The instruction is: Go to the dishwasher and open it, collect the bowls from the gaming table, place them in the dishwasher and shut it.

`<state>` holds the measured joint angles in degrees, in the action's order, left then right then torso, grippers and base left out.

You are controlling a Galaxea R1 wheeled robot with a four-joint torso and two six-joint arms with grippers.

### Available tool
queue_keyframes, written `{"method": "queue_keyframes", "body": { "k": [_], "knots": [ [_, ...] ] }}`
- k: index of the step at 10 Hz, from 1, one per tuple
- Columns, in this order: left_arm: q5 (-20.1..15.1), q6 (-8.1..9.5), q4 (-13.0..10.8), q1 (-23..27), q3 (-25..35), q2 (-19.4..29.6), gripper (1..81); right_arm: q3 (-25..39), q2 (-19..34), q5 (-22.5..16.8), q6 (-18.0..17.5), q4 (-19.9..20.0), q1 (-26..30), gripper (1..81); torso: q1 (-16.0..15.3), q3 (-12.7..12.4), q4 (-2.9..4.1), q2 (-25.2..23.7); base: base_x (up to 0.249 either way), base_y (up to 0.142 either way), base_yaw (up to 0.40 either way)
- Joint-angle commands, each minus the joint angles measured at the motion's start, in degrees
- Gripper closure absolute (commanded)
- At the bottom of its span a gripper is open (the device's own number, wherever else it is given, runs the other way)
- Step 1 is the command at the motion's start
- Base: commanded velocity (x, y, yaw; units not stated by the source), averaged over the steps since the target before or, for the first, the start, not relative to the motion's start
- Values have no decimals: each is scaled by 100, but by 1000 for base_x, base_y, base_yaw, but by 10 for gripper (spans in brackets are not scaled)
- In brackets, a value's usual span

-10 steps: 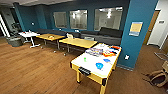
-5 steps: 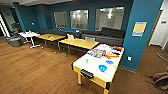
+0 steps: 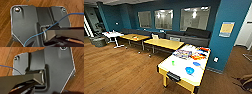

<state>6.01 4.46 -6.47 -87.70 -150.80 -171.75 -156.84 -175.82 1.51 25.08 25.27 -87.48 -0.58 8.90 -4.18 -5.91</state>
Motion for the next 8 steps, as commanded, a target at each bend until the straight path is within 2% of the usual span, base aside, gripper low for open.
{"method": "queue_keyframes", "body": {
  "k": [1,8],
  "knots": [
    [-293,-33,-3,213,24,27,10,32,-25,-371,24,-22,226,10,0,0,0,0,132,67,0],
    [-293,-33,-21,213,24,18,10,32,-34,-371,32,-22,235,10,-4,0,0,0,132,67,0]
  ]
}}
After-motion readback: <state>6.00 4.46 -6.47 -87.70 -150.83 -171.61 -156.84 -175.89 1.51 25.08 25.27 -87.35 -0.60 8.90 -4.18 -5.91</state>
